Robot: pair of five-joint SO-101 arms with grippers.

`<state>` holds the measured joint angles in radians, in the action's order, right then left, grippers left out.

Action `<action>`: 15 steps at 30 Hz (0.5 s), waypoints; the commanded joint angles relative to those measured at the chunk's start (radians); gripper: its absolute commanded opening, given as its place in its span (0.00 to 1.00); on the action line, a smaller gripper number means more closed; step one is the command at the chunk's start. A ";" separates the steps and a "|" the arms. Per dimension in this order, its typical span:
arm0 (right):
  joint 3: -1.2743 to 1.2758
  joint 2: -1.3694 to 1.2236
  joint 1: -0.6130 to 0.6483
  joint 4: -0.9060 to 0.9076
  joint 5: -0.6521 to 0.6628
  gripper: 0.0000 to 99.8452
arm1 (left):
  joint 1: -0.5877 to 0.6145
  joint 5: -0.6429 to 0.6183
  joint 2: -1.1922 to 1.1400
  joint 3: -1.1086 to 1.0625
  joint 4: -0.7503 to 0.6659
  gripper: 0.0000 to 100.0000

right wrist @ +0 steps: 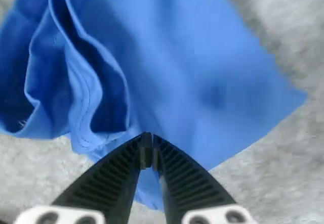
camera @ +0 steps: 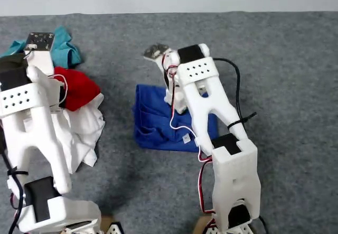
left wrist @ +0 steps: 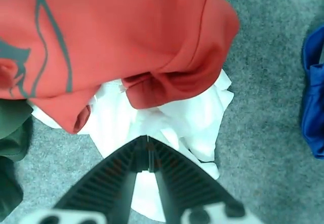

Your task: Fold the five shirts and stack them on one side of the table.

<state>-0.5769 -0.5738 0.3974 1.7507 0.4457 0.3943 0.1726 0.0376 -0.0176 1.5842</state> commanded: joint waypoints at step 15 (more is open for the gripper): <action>0.068 0.015 0.340 0.038 0.005 0.01 | 0.101 -0.002 0.048 -0.015 -0.080 0.00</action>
<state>-0.5002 -0.5738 0.6843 1.7507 0.4457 0.4526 0.1726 0.0376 -0.0422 1.5259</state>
